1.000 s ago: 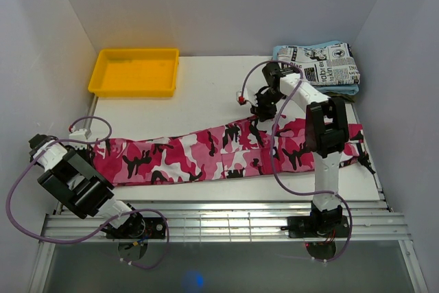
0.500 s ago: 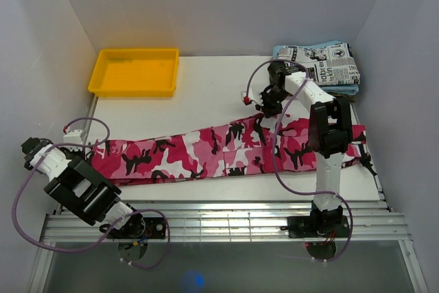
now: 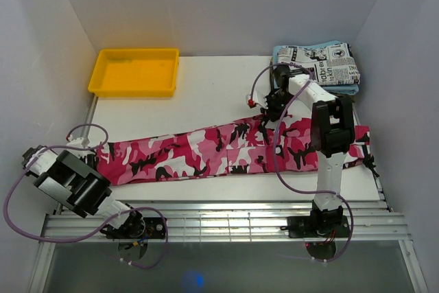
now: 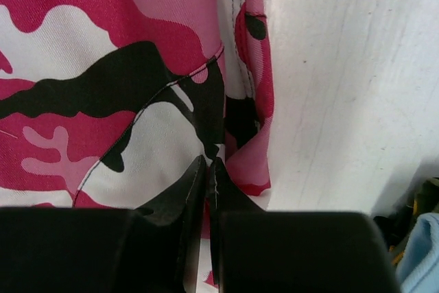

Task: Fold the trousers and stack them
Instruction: Fold the trousers

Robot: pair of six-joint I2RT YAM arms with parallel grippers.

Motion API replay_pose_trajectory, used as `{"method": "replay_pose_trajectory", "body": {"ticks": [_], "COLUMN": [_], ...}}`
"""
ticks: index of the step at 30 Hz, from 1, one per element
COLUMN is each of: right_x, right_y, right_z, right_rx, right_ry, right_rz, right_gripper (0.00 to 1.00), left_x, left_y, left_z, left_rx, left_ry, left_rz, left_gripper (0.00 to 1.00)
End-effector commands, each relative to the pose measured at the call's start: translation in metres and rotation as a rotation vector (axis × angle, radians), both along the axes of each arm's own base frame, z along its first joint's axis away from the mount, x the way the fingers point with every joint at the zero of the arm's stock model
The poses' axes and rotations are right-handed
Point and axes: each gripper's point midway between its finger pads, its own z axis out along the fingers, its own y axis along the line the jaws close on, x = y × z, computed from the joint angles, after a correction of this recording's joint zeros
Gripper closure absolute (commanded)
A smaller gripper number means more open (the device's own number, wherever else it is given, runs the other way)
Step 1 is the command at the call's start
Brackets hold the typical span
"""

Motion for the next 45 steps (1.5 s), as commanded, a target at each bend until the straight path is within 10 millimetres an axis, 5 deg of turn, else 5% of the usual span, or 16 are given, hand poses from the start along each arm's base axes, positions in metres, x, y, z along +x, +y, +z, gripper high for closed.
{"method": "replay_pose_trajectory", "body": {"ticks": [1,3,7,12,18,29,35,45], "right_x": [-0.006,-0.008,-0.013,-0.011,-0.007,-0.003,-0.005,-0.001], "right_y": [-0.003,-0.001,0.003,0.002,0.003,0.001,-0.001,-0.001], "right_z": [-0.005,-0.004,-0.007,-0.011,-0.015,-0.015,-0.017,-0.015], "right_rx": [-0.035,-0.031,-0.031,-0.037,-0.03,-0.055,-0.065,-0.066], "right_ry": [0.0,-0.002,0.007,-0.001,-0.004,0.008,0.013,0.007], "right_rz": [0.025,0.03,0.035,0.031,0.011,-0.004,-0.002,-0.007], "right_gripper": [0.92,0.92,0.92,0.92,0.92,0.92,0.92,0.92], "left_x": [0.029,0.061,0.105,0.144,0.177,0.179,0.182,0.165], "left_y": [-0.003,0.0,-0.012,-0.03,-0.013,-0.004,-0.005,-0.01], "left_z": [0.055,0.098,0.126,0.099,0.062,0.031,0.024,0.009], "left_rx": [0.0,-0.003,-0.047,-0.087,-0.095,-0.042,-0.041,-0.057], "left_ry": [-0.203,-0.35,-0.401,-0.316,-0.229,-0.149,-0.151,-0.08], "left_rz": [-0.041,-0.071,-0.15,-0.243,-0.194,-0.191,-0.188,-0.179], "left_gripper": [0.32,0.28,0.3,0.39,0.49,0.54,0.44,0.79]}}
